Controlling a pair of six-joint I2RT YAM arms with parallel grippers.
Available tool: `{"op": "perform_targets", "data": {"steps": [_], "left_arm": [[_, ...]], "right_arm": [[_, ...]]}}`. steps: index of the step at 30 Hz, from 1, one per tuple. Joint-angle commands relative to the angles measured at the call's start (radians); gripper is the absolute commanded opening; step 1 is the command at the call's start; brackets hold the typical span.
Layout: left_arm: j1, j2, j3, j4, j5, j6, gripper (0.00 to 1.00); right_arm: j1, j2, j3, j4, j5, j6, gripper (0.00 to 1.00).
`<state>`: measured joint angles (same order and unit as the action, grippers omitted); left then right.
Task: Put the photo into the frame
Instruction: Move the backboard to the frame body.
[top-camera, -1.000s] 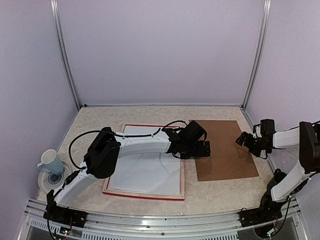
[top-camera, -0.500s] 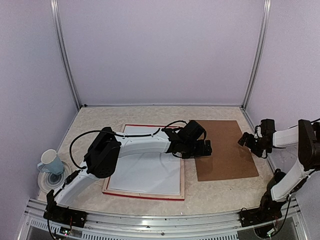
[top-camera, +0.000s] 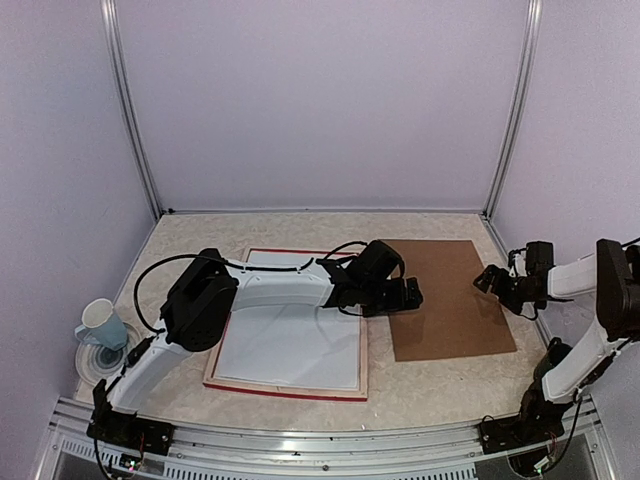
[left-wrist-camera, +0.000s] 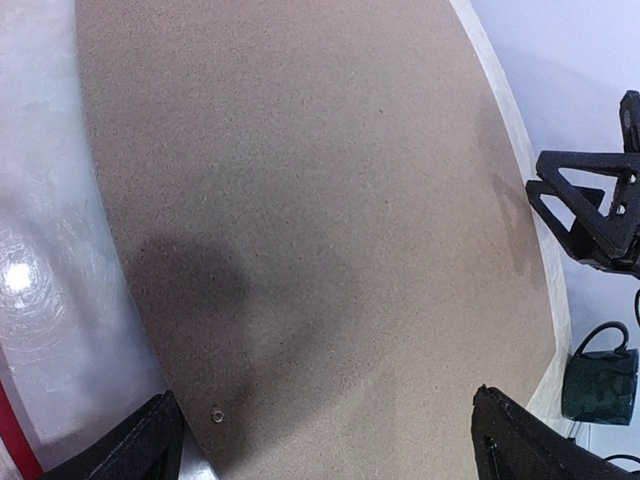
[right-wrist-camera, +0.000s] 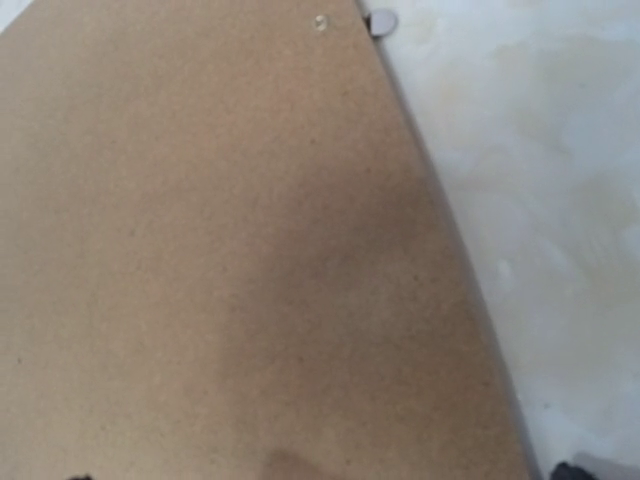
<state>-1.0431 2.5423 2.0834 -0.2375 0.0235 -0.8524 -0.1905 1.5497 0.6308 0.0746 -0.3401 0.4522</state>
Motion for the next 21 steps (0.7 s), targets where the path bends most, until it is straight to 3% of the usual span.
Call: {"op": "perform_targets", "data": {"steps": [1, 10, 21], "left_arm": [[0.001, -0.058, -0.105, 0.124, 0.068, 0.017, 0.99], [-0.001, -0.168, -0.166, 0.265, 0.096, 0.062, 0.99], [0.002, -0.235, -0.167, 0.28, 0.082, 0.084, 0.99]], "right_arm": [[0.013, 0.027, -0.049, -0.026, -0.139, 0.007, 0.99], [0.03, 0.029, -0.076, -0.007, -0.186, 0.009, 0.99], [0.055, 0.015, -0.097, 0.005, -0.202, 0.014, 0.99]]}}
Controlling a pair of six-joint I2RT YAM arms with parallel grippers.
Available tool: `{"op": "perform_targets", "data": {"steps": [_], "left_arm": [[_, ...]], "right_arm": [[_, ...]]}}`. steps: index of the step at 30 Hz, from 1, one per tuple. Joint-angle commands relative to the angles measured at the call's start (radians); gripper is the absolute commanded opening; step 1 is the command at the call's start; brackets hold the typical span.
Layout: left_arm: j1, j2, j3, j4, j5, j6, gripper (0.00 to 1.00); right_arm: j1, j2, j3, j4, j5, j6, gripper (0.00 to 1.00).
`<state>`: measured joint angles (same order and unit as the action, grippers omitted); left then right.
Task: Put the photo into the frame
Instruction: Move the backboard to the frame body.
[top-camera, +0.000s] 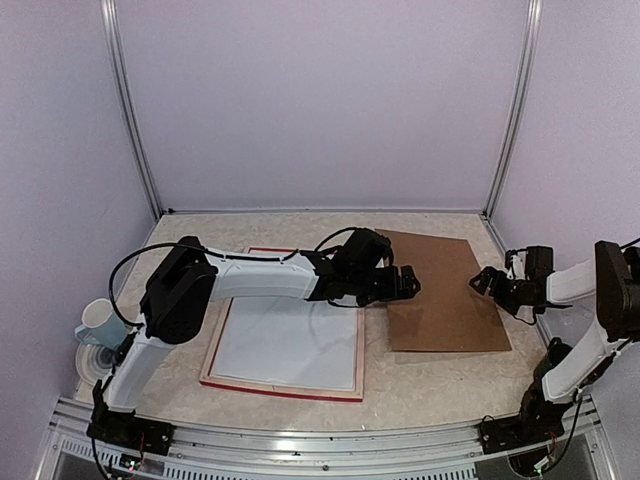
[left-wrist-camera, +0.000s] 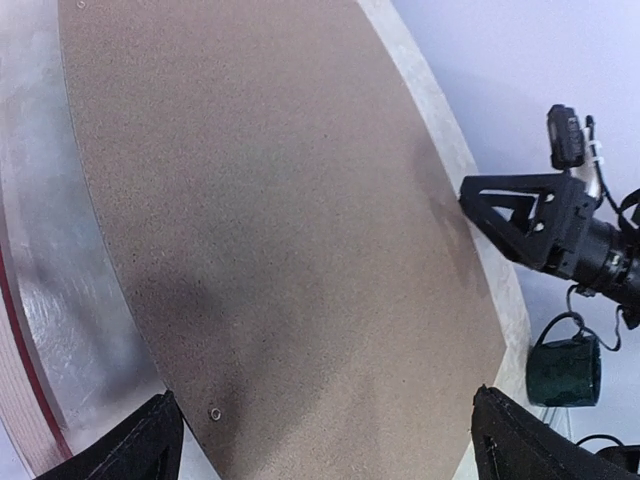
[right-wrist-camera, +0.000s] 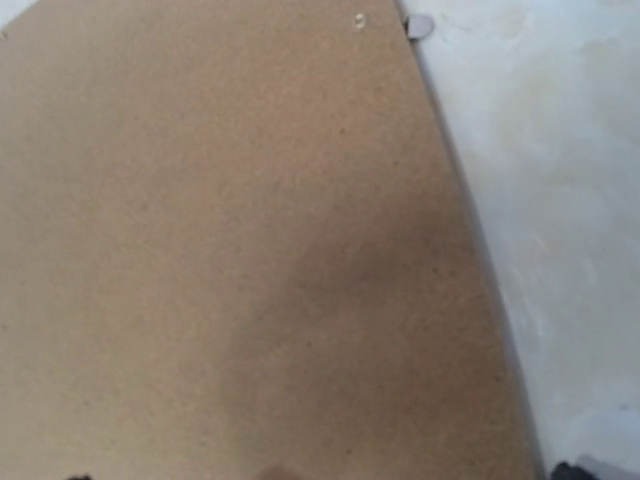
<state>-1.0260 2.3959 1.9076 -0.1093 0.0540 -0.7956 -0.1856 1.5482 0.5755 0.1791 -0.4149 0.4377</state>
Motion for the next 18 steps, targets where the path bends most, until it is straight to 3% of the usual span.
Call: {"op": "perform_targets", "data": {"steps": [1, 9, 18], "left_arm": [[-0.017, -0.093, 0.007, 0.153, 0.052, 0.028, 0.99], [-0.014, -0.15, -0.064, 0.158, 0.025, 0.023, 0.99], [0.021, -0.267, -0.295, 0.243, 0.009, -0.023, 0.99]], "right_arm": [[0.053, 0.016, -0.042, -0.098, -0.132, 0.032, 0.99], [0.101, 0.006, -0.032, -0.092, -0.137, 0.055, 0.99], [0.221, 0.014, -0.051, -0.041, -0.136, 0.114, 0.99]]}}
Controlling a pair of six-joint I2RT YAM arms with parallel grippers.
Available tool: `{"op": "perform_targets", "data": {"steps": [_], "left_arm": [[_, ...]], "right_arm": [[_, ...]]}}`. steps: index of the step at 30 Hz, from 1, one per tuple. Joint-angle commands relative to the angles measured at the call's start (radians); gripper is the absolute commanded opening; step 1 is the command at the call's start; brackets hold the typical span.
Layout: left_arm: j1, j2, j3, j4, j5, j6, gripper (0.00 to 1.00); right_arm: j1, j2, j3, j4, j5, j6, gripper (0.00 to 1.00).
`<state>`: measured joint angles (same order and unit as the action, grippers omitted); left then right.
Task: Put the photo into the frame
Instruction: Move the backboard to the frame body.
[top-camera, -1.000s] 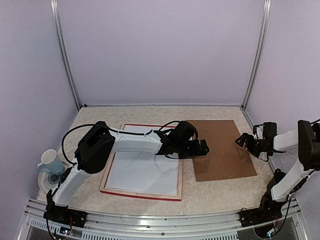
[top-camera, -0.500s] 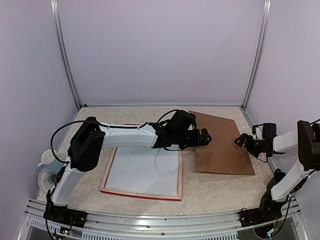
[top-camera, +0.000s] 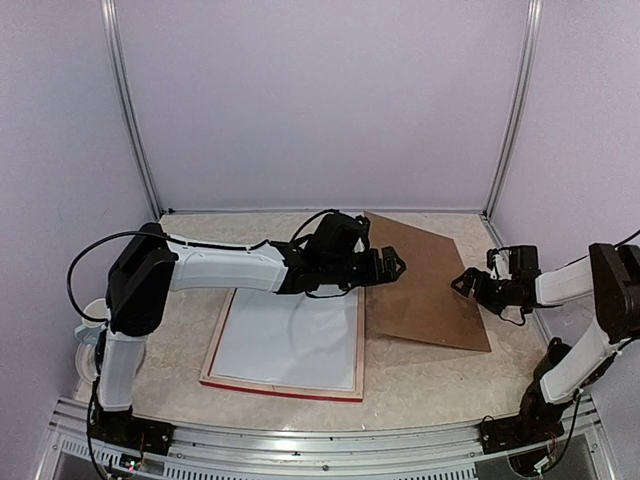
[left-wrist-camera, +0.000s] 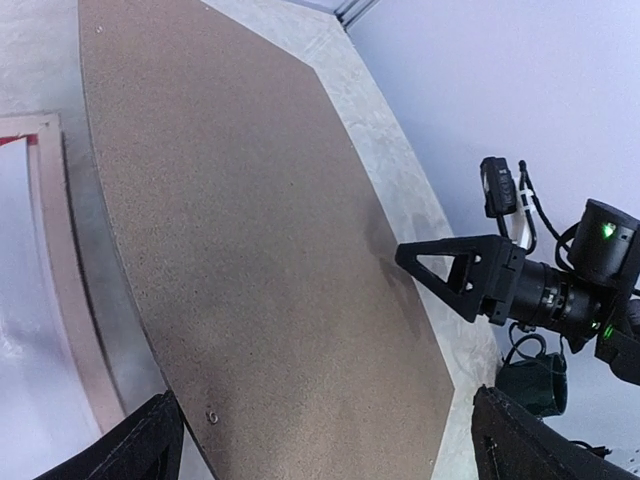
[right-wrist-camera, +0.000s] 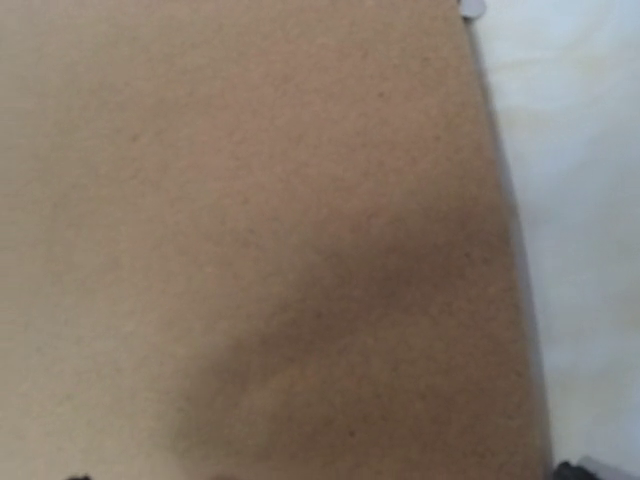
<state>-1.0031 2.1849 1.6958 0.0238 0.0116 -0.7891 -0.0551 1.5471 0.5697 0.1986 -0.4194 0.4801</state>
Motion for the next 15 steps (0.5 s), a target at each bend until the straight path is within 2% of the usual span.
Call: {"op": "perform_targets", "data": {"steps": [1, 15], "left_arm": [[0.003, -0.072, -0.116, 0.119, 0.049, -0.033, 0.99], [0.027, -0.217, -0.378, 0.169, 0.022, -0.06, 0.99]], "right_arm": [[0.106, 0.013, -0.047, -0.056, -0.129, 0.079, 0.99], [0.268, -0.021, -0.062, -0.044, -0.07, 0.153, 0.99]]}}
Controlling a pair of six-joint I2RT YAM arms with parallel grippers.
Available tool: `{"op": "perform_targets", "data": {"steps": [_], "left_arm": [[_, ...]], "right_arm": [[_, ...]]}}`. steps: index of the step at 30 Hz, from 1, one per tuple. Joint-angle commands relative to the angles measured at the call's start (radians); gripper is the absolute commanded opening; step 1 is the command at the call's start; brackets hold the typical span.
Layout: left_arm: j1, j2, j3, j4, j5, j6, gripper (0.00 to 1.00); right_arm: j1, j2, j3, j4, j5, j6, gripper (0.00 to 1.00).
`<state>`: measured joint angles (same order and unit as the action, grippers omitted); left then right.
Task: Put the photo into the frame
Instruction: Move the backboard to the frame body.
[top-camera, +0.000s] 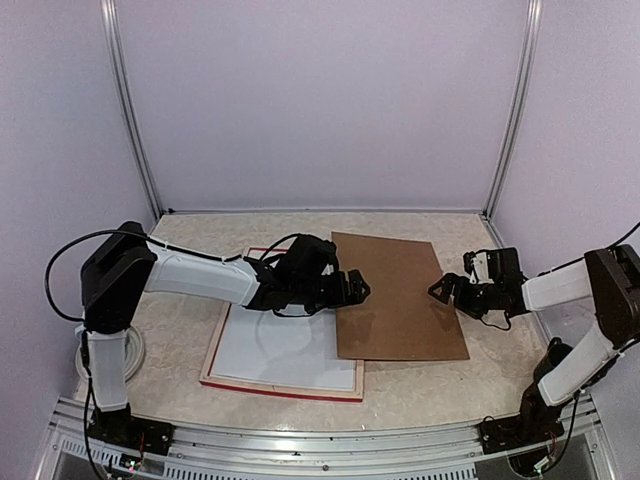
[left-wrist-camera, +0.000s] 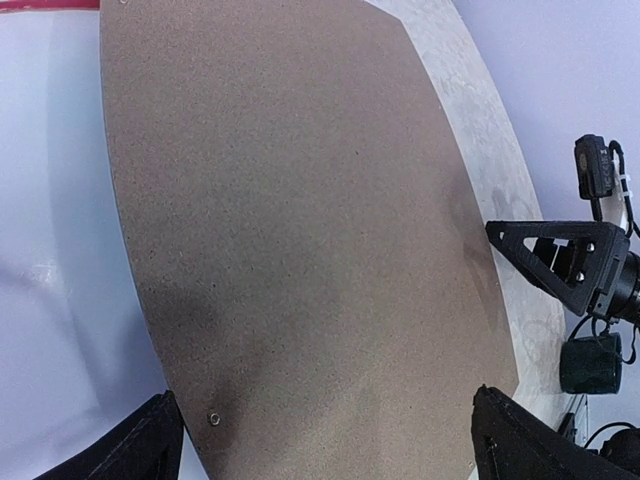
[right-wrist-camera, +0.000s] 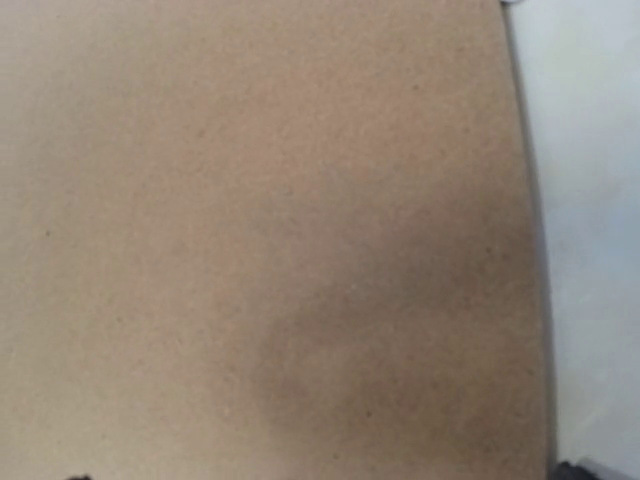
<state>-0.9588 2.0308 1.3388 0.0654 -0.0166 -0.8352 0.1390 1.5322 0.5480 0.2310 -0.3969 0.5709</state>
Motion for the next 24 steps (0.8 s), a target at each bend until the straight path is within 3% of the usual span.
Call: {"op": "perform_targets", "data": {"steps": [1, 12, 24], "left_arm": [[-0.017, -0.07, -0.029, 0.123, 0.047, -0.015, 0.99], [0.005, -0.115, -0.137, 0.1, 0.022, 0.0, 0.99], [0.064, -0.116, -0.197, 0.123, 0.11, -0.009, 0.99]], "right_arm": [[0.081, -0.01, -0.044, -0.077, -0.087, 0.066, 0.99], [0.123, -0.102, -0.042, -0.135, -0.041, 0.093, 0.99], [0.123, -0.201, -0.004, -0.265, 0.056, 0.054, 0.99]]}}
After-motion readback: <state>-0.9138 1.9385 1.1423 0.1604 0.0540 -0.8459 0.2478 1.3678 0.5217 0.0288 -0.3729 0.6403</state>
